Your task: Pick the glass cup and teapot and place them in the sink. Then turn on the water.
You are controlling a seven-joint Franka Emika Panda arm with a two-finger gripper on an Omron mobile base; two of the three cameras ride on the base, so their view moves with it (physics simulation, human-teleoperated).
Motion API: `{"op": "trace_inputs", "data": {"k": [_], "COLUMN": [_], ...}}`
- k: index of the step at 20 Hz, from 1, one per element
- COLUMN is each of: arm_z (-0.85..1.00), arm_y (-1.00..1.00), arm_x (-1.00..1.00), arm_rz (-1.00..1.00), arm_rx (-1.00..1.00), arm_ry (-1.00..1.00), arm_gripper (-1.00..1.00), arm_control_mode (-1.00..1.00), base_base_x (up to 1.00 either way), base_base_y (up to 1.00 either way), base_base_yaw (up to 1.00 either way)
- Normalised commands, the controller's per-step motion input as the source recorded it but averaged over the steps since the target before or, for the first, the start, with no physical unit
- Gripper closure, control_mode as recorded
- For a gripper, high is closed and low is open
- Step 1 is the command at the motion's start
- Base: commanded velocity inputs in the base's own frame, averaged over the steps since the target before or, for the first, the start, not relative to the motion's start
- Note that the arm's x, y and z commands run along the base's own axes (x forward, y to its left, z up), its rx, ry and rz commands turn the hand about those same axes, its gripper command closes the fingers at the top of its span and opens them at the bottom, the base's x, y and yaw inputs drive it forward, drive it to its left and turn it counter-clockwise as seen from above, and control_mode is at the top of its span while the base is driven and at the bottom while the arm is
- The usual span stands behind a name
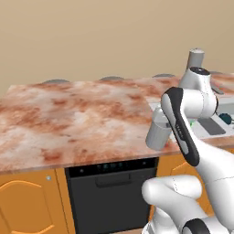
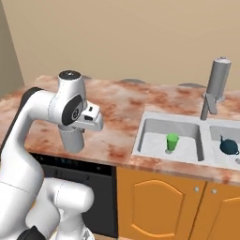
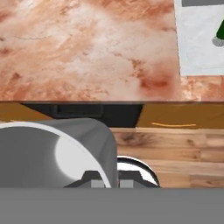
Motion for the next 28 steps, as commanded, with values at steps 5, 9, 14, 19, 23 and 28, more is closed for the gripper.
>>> {"op": "trace_inputs", "data": {"k": [5,9,14,19,23,28], "arm_z": [0.00,0.00,0.00,0.00,0.00,0.00], "arm_y": [0.00,0.00,0.00,0.00,0.00,0.00], "arm_x": [0.00,0.00,0.00,0.00,0.00,0.00], "arm_rz": [0.00,0.00,0.00,0.00,0.00,0.00], "arm_rx": [0.00,0.00,0.00,0.00,0.00,0.00], "arm_ry": [0.00,0.00,0.00,0.00,0.00,0.00], "arm_gripper": [1.00,1.00,1.00,1.00,1.00,1.00], "arm_control_mode": [1.00,1.00,1.00,1.00,1.00,1.00], "base_base_x": [0.17,0.00,0.07,0.32,0.45,0.50], "base_base_y": [-1.00,-1.00,-1.00,-1.00,-1.00,-0.90], "base_base_yaw": [0.00,0.00,0.00,0.02,0.04,0.05]}}
